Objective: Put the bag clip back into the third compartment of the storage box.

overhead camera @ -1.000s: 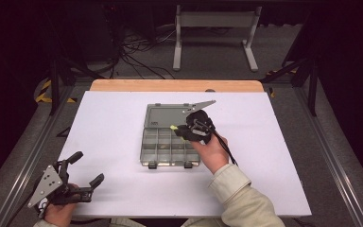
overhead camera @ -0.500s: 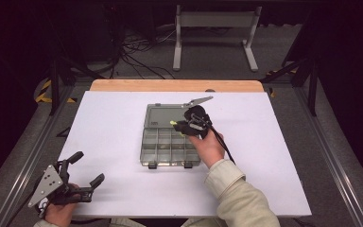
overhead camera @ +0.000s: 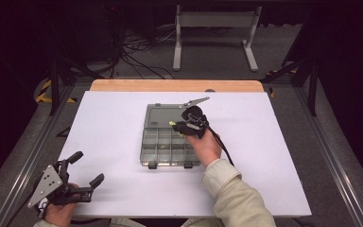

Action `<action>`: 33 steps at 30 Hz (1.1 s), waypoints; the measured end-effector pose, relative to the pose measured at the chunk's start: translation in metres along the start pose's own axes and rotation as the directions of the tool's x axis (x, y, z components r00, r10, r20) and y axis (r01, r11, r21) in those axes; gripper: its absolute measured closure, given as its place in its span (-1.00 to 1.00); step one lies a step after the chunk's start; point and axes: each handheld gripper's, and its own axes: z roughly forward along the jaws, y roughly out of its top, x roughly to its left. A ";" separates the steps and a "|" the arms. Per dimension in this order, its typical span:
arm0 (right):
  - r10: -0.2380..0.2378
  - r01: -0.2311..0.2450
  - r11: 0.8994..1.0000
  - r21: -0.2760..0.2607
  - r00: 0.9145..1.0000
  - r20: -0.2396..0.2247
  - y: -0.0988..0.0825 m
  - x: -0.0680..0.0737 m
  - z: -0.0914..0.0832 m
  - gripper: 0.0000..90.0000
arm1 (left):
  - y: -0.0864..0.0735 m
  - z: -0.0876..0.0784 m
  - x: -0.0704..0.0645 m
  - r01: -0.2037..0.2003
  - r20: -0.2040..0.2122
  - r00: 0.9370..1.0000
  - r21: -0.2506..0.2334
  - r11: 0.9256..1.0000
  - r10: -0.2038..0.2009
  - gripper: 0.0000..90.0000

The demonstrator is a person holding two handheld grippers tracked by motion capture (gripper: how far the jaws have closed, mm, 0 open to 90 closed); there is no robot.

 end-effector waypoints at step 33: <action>0.042 -0.042 0.999 0.027 0.999 -0.014 -0.017 -0.004 0.013 0.73 | 0.000 0.000 0.000 -0.004 0.004 1.000 0.001 1.000 0.004 -1.00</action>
